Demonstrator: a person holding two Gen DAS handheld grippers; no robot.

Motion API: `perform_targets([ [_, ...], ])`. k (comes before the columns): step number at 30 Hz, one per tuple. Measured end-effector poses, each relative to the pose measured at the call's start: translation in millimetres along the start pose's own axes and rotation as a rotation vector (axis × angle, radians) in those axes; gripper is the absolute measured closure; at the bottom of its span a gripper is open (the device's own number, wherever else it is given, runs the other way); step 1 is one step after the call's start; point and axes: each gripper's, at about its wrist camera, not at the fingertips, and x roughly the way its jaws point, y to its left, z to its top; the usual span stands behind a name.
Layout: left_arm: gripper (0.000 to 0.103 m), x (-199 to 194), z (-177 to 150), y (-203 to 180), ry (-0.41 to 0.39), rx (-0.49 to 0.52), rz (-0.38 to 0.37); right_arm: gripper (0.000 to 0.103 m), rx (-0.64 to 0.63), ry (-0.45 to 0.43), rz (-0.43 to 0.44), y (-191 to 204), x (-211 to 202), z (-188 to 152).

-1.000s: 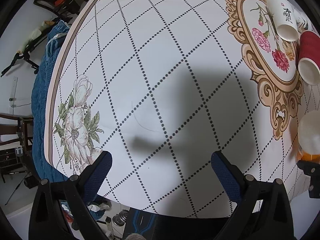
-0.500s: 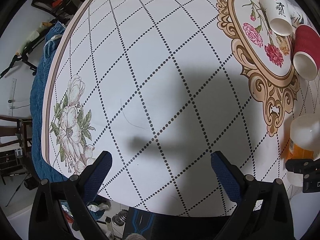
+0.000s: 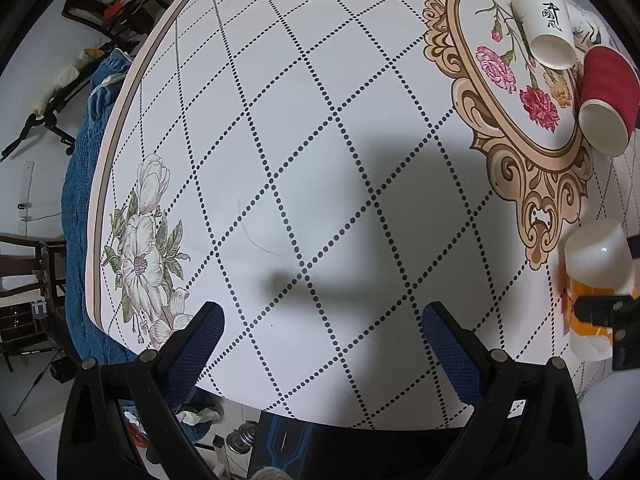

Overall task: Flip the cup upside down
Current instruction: 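Lower the inverted cup toward the table with the right tool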

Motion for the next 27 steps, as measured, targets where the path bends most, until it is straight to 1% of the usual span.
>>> perform_targets([
  [2,0.002,-4,0,2,-0.003,0.003,0.001,0.030,0.003,-0.018,-0.006,0,-3,0],
  [3,0.002,-5,0,1,-0.004,0.004,0.001,0.030,-0.011,-0.114,-0.053,1,-4,-1],
  [8,0.002,-9,-2,0,-0.004,-0.006,0.001,0.030,-0.031,-0.196,-0.075,3,-16,-6],
  [10,0.002,-9,-2,1,0.000,-0.016,-0.005,0.031,-0.028,-0.272,-0.072,4,-26,-12],
  [12,0.002,-9,-2,4,0.004,-0.029,-0.011,0.031,-0.015,-0.347,-0.063,1,-37,-17],
  [17,0.002,-8,-2,8,0.014,-0.060,-0.022,0.031,0.056,-0.624,0.027,-8,-60,-38],
  [18,0.002,-7,-2,9,0.017,-0.064,-0.026,0.031,-0.003,-0.559,0.005,-10,-64,-42],
  [19,0.002,-7,-2,10,0.019,-0.065,-0.025,0.031,0.014,-0.614,0.032,-12,-66,-45],
  [22,0.002,-4,0,14,0.023,-0.064,-0.020,0.031,0.050,-0.763,0.073,-11,-72,-50],
  [24,0.002,-3,2,15,0.022,-0.062,-0.015,0.030,0.056,-0.812,0.077,-6,-61,-49],
  [25,0.002,-2,3,14,0.021,-0.062,-0.013,0.030,0.057,-0.855,0.073,-4,-59,-53],
  [27,0.002,-2,3,13,0.021,-0.060,-0.013,0.030,0.042,-0.896,0.052,1,-55,-60],
])
